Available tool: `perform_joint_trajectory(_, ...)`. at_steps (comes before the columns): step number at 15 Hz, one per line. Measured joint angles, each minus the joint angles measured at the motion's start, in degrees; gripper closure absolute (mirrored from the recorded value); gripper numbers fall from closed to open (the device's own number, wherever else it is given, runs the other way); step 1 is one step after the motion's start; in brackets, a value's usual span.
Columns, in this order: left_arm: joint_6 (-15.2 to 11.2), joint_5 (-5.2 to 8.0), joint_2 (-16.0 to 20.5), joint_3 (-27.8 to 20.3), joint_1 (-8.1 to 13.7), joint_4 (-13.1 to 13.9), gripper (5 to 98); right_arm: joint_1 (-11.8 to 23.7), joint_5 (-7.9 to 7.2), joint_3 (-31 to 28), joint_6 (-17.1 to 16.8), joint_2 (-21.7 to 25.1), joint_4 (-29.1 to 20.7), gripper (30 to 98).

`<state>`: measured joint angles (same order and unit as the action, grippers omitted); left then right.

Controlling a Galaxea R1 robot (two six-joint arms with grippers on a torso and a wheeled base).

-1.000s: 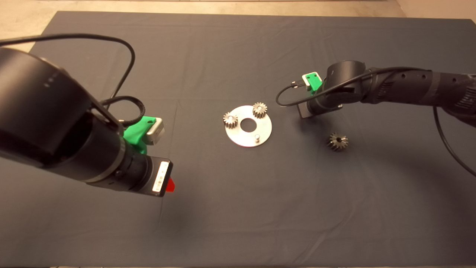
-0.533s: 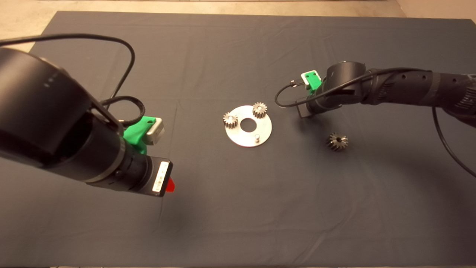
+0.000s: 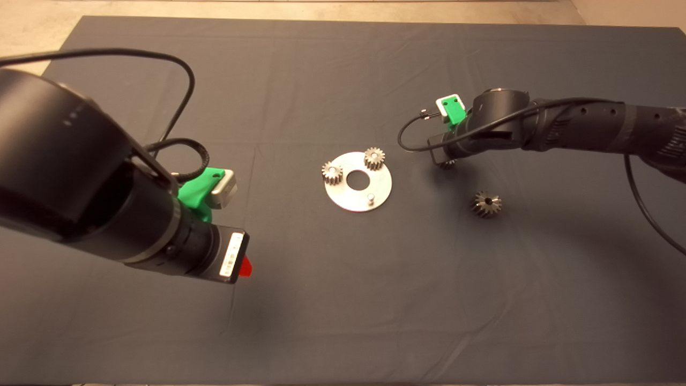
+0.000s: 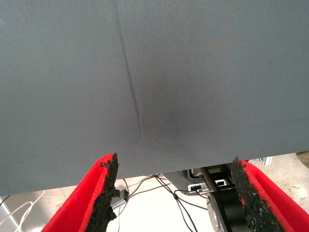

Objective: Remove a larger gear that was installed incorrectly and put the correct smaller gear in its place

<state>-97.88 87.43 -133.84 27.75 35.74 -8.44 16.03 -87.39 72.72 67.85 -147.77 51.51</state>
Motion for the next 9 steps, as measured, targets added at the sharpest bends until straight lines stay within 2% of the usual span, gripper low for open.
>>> perform_joint_trajectory(9,0.0,-0.01,-0.12,0.0,0.0,0.0,44.4,-1.27,0.18,0.44,0.26,0.03,1.39,77.6)
